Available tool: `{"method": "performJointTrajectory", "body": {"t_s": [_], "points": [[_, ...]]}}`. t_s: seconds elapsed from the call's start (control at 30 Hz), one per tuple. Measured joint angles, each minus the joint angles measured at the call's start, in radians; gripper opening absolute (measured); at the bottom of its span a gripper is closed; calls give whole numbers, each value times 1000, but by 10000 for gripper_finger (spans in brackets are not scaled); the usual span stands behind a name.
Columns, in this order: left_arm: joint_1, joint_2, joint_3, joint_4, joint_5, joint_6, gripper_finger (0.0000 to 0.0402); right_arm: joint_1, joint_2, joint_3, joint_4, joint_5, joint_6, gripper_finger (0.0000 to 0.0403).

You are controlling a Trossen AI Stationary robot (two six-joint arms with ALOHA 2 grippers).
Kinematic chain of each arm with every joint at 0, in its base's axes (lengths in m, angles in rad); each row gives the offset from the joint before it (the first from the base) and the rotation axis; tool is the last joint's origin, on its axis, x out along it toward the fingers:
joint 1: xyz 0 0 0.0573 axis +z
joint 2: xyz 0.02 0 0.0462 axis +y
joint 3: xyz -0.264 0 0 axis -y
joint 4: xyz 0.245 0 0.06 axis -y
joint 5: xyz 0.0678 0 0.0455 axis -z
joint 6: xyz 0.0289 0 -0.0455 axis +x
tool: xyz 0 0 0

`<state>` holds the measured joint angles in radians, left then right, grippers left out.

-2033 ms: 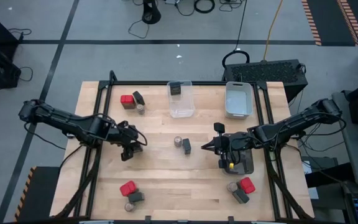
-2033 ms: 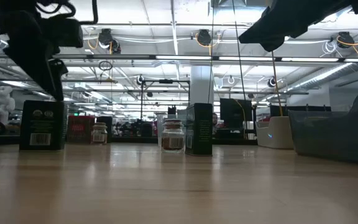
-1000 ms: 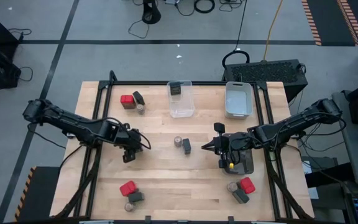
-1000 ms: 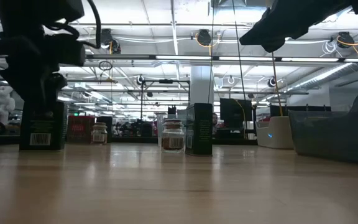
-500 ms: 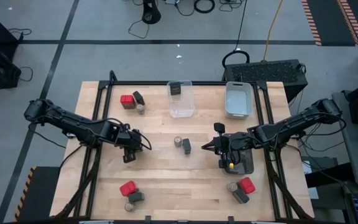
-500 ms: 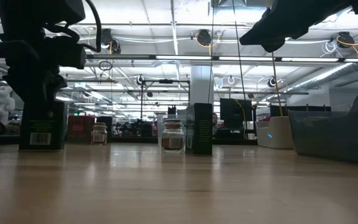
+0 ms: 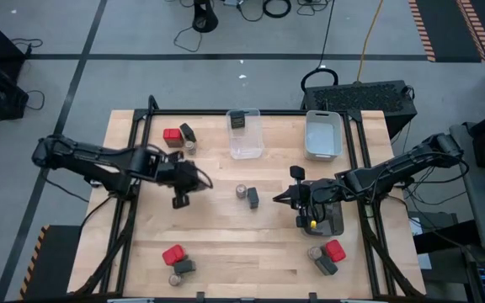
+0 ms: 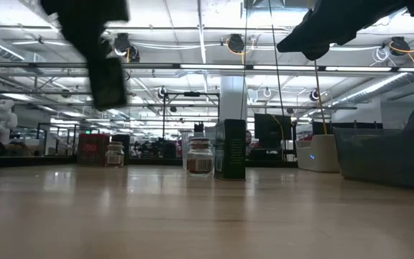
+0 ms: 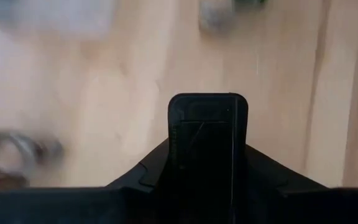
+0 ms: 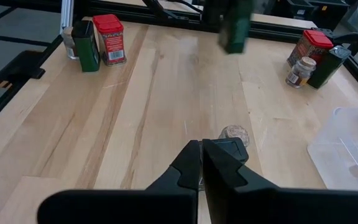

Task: Sort spices by type
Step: Put the black seasoning can into the transparent bin

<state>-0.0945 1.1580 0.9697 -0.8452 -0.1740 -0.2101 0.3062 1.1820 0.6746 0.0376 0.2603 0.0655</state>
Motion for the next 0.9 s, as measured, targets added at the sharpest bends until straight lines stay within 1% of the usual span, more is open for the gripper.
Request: {"method": "performJointTrajectory", "body": {"t_s": [0.13, 0.2, 0.3, 0.43, 0.5, 0.53, 0.6, 0.77, 0.83, 0.9], "points": [[80, 10, 77, 71, -12, 123, 129, 0, 0, 0, 0, 7, -3, 0], [126, 18, 107, 107, -14, 173, 129, -4, 0, 0, 2, 36, -7, 0], [200, 39, 138, 165, 5, 241, 129, -13, 0, 0, 7, 170, -7, 0], [297, 98, 160, 226, 89, 308, 129, -25, 8, 0, 18, 419, 28, 0], [340, 137, 168, 237, 126, 342, 129, -37, 14, 0, 20, 488, 43, 0], [363, 160, 174, 240, 138, 358, 129, -46, 16, 0, 20, 497, 51, 0], [401, 211, 195, 237, 148, 387, 129, -66, 23, 0, 16, 481, 64, 0], [483, 322, 272, 238, 209, 447, 129, -130, 58, 0, 14, 347, 105, 0], [508, 361, 312, 244, 229, 460, 129, -147, 76, 0, 16, 315, 115, 0], [532, 396, 344, 246, 231, 462, 129, -158, 98, 0, 19, 313, 119, 0]]}}
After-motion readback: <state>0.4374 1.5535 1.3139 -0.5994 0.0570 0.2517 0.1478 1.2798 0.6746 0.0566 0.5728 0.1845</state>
